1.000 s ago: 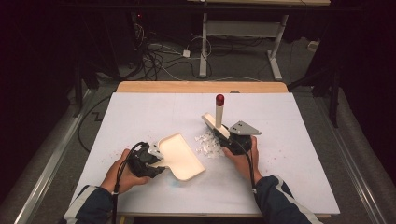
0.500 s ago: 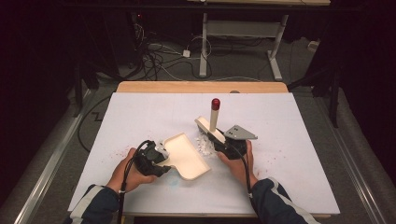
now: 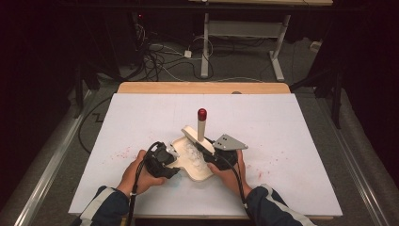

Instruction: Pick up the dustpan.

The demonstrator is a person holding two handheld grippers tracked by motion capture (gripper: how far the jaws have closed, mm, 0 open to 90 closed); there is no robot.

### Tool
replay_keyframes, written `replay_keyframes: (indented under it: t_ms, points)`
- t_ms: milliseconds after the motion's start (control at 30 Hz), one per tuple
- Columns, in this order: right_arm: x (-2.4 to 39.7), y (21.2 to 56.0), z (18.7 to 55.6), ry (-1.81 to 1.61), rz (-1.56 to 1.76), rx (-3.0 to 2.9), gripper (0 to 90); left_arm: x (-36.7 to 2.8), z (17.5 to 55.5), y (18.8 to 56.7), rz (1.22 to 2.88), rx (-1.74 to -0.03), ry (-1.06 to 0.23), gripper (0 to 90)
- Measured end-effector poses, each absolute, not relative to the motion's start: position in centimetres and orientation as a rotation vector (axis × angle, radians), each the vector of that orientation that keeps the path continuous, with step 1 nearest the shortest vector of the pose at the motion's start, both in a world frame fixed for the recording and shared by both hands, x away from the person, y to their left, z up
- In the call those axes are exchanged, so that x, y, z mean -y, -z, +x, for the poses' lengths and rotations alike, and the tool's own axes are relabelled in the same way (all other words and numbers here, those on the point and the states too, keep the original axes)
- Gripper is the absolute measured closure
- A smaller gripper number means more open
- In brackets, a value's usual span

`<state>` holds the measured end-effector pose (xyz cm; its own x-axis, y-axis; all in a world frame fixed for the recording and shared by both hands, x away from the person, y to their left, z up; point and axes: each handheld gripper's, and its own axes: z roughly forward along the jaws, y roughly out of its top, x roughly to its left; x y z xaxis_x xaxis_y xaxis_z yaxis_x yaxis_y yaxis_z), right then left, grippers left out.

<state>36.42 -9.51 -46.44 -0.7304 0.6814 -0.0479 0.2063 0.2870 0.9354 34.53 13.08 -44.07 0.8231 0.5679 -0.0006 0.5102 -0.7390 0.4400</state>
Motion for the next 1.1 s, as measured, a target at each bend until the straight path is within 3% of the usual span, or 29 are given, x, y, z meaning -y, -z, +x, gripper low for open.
replay_keyframes:
  t_ms: [300, 700, 1100]
  points:
    - [9.5, 45.0, 35.7, -1.494, 0.758, -2.111, 67.5, -13.1, 34.5, 44.3, 2.579, -0.802, -0.196, 63.7]
    - [13.0, 42.2, 36.1, -1.549, 0.834, -2.024, 67.5, -13.6, 34.4, 44.4, 2.572, -0.81, -0.195, 63.7]
    - [16.1, 43.1, 36.8, -1.463, 0.929, -2.062, 67.5, -13.7, 34.2, 44.5, 2.584, -0.804, -0.195, 63.7]
